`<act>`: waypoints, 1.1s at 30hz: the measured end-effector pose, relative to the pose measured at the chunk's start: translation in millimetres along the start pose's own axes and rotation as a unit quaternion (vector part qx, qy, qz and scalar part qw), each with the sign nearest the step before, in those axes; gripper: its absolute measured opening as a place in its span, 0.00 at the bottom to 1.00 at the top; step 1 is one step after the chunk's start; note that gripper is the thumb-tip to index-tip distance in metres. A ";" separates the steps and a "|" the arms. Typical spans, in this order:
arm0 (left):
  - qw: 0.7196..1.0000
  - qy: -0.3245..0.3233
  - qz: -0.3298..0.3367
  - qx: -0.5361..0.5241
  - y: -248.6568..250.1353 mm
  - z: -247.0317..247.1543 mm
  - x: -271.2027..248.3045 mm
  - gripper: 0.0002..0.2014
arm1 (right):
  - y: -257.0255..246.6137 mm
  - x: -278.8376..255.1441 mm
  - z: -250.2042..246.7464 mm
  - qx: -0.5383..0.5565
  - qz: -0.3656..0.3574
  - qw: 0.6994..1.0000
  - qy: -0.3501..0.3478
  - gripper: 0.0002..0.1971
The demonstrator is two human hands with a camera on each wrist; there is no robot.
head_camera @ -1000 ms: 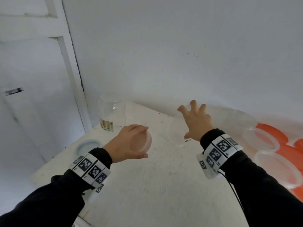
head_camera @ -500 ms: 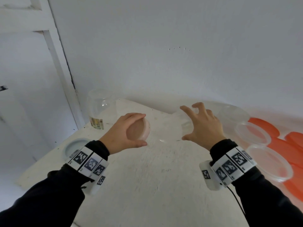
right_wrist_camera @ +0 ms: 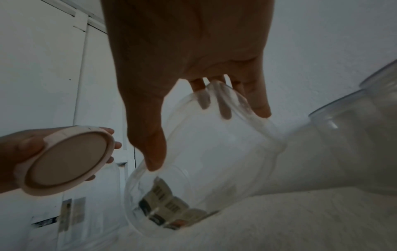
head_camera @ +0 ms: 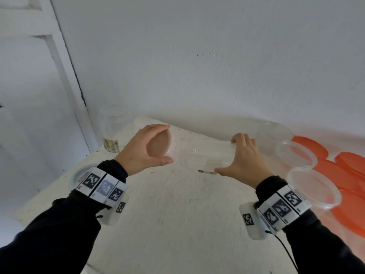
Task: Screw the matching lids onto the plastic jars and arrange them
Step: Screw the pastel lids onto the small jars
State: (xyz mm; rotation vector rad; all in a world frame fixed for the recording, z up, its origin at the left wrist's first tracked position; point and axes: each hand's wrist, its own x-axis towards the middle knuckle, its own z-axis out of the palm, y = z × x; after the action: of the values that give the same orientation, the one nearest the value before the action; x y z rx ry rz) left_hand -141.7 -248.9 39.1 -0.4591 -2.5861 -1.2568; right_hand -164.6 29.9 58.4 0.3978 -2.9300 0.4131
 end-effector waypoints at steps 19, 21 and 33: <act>0.998 0.041 0.031 -0.033 16.8 9.1 11.8 0.44 | 8.9 -14.2 15.9 0.118 0.067 0.990 -0.024 0.45; 0.998 0.048 0.019 -0.046 19.4 10.8 15.7 0.46 | 9.7 -13.6 19.8 0.194 0.081 0.977 -0.040 0.47; 0.996 -0.010 0.063 -0.060 37.6 28.2 34.9 0.41 | 10.7 -18.0 43.0 0.356 0.090 0.917 -0.157 0.46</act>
State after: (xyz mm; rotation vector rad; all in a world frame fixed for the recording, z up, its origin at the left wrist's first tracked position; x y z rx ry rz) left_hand -161.8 -198.5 60.9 -0.6514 -2.4639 -1.3740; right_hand -155.5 31.6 11.5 0.2867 -3.0172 1.5962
